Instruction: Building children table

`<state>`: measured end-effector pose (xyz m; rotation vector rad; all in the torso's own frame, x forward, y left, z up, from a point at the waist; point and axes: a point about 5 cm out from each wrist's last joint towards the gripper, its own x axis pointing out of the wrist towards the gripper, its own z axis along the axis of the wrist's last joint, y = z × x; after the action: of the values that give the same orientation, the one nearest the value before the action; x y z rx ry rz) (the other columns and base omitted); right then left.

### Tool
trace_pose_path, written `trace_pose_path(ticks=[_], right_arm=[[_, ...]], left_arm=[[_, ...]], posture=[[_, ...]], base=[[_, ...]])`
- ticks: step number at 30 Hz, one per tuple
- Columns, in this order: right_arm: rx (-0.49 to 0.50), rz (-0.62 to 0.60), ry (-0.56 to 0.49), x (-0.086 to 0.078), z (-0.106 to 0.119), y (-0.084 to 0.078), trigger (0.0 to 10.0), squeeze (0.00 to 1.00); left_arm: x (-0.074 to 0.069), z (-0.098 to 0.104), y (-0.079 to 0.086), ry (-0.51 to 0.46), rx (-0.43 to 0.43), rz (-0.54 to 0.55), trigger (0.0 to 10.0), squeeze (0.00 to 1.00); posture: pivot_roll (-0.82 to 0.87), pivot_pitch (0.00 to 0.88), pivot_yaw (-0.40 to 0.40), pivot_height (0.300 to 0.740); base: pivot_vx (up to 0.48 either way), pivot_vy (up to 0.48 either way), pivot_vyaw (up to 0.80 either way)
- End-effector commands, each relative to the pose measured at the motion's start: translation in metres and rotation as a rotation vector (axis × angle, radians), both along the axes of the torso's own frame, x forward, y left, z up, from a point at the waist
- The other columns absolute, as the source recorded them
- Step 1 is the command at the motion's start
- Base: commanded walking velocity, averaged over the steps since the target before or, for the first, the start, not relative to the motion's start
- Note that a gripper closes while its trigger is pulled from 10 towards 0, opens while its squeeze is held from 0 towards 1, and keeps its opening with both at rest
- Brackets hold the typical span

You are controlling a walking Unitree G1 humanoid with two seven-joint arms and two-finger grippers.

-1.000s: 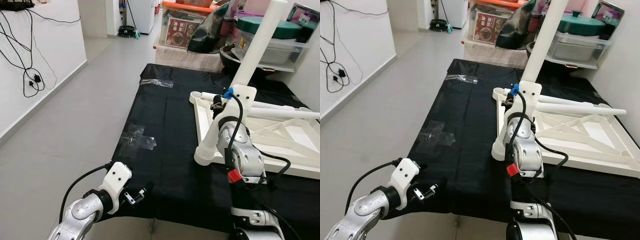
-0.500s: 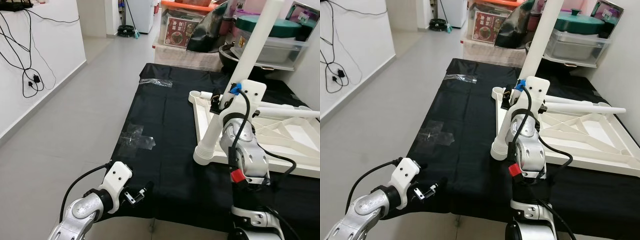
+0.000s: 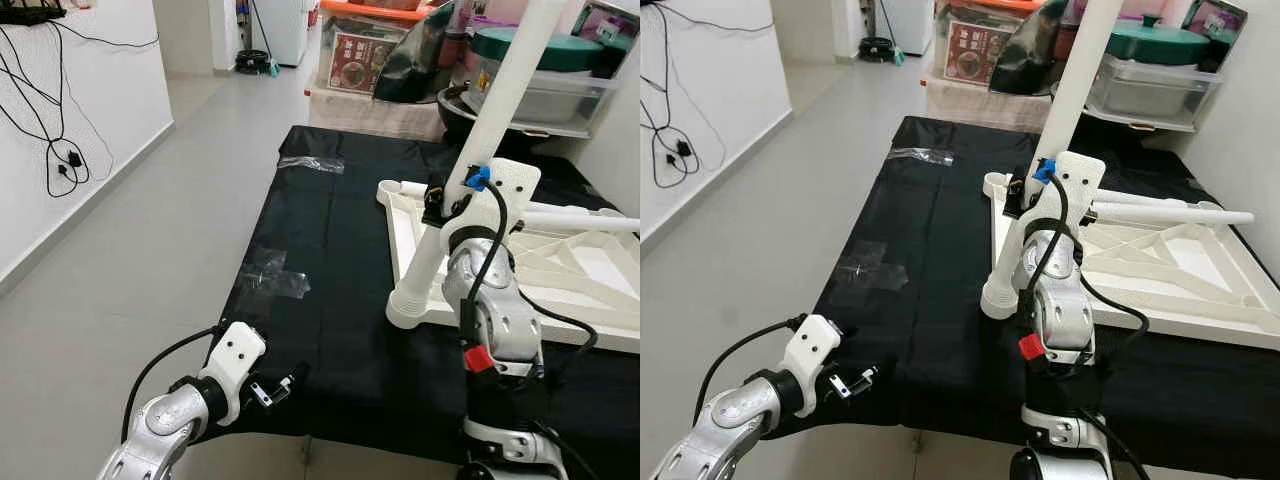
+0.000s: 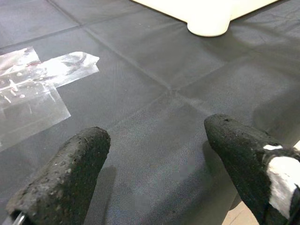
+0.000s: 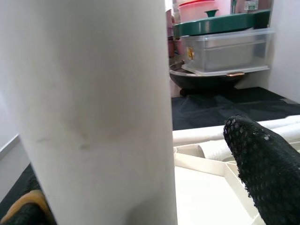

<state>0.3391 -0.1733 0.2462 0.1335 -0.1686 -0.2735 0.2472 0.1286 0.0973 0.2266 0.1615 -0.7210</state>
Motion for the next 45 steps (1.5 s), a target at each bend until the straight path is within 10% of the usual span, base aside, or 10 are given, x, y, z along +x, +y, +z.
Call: trace_pose_path(ticks=[1, 45], right_arm=[[0.011, 0.015, -0.015, 0.001, 0.003, -0.002, 10.0, 0.0], [-0.096, 0.362, 0.053, 0.02, 0.002, -0.019, 10.0, 0.0]], left_arm=[[-0.001, -0.003, -0.004, 0.004, 0.01, -0.021, 10.0, 0.0], [-0.002, -0.003, -0.004, 0.011, 0.009, -0.029, 10.0, 0.0]], posture=[[0.02, 0.0, -0.089, 0.74], [0.01, 0.0, -0.085, 0.74]], base=[[0.0, 0.0, 0.0], [0.0, 0.0, 0.0]])
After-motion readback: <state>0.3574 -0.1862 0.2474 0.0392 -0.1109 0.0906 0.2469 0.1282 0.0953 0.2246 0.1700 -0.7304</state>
